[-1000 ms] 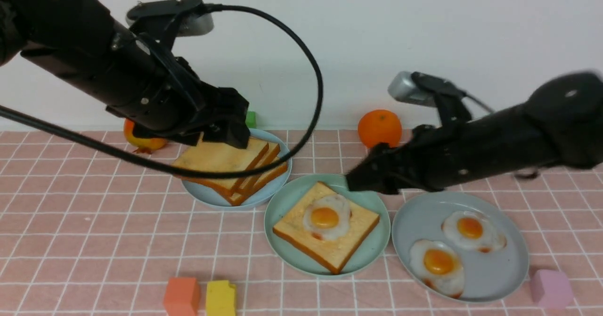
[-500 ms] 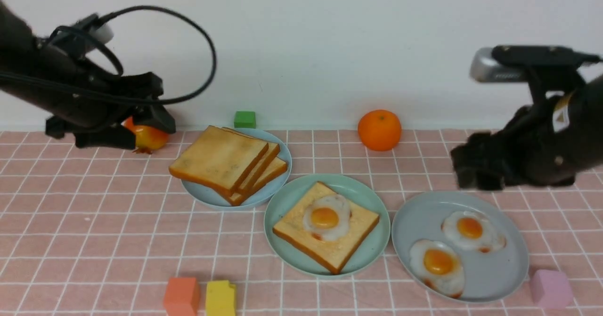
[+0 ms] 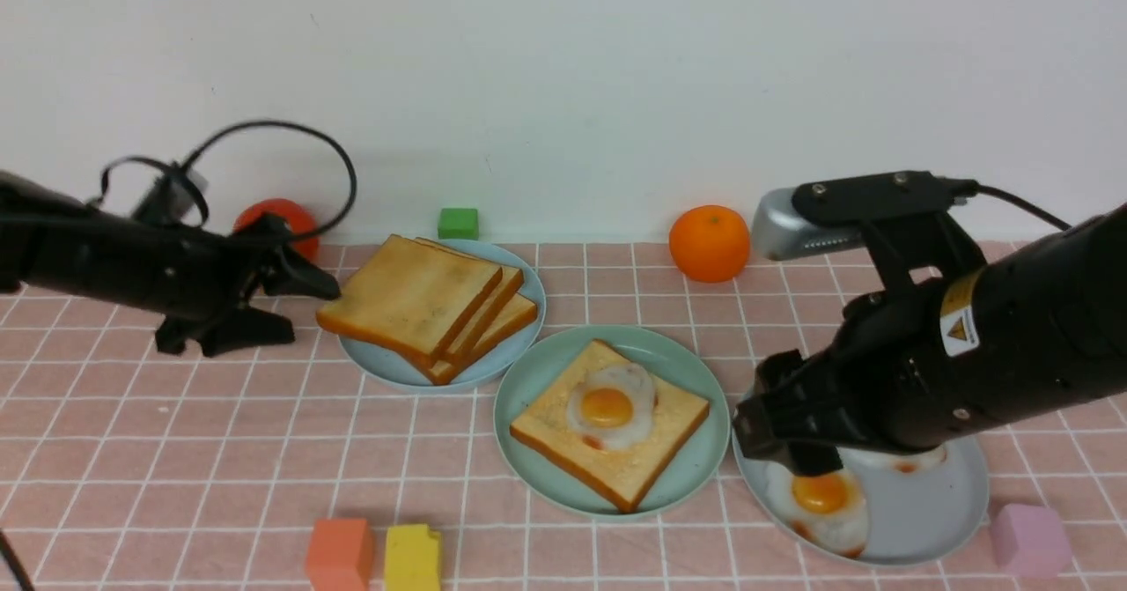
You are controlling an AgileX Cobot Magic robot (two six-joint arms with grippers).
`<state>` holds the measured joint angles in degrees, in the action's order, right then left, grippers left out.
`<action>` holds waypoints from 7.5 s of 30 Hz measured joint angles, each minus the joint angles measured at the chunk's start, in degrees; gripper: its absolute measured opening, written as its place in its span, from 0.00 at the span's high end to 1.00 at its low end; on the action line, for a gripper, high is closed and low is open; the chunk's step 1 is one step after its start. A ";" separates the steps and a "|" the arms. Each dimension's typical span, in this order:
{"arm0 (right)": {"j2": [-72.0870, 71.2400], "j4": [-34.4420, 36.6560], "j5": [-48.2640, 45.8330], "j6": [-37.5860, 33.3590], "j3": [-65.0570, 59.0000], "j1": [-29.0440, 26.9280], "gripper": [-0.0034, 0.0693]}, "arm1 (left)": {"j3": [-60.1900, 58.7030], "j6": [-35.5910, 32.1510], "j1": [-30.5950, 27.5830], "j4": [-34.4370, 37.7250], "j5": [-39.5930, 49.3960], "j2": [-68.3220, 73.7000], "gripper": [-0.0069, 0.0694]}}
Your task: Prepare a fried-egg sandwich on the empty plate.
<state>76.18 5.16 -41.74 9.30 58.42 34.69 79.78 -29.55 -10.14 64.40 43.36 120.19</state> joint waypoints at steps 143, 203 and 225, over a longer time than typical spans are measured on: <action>-74.53 -18.92 11.18 11.58 -33.83 -8.93 0.95 | -23.19 48.76 36.14 -49.25 13.30 -72.74 0.89; -75.24 -19.23 11.25 11.64 -33.83 -8.93 0.92 | -80.73 43.75 18.99 -65.04 -21.80 -120.75 0.89; -75.24 -19.23 11.25 11.64 -33.83 -8.93 0.89 | -80.56 43.05 17.86 -64.97 -21.18 -120.75 0.88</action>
<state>0.94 -14.07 -30.49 20.93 24.58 25.76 -0.78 13.50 7.72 -0.57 22.17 -0.55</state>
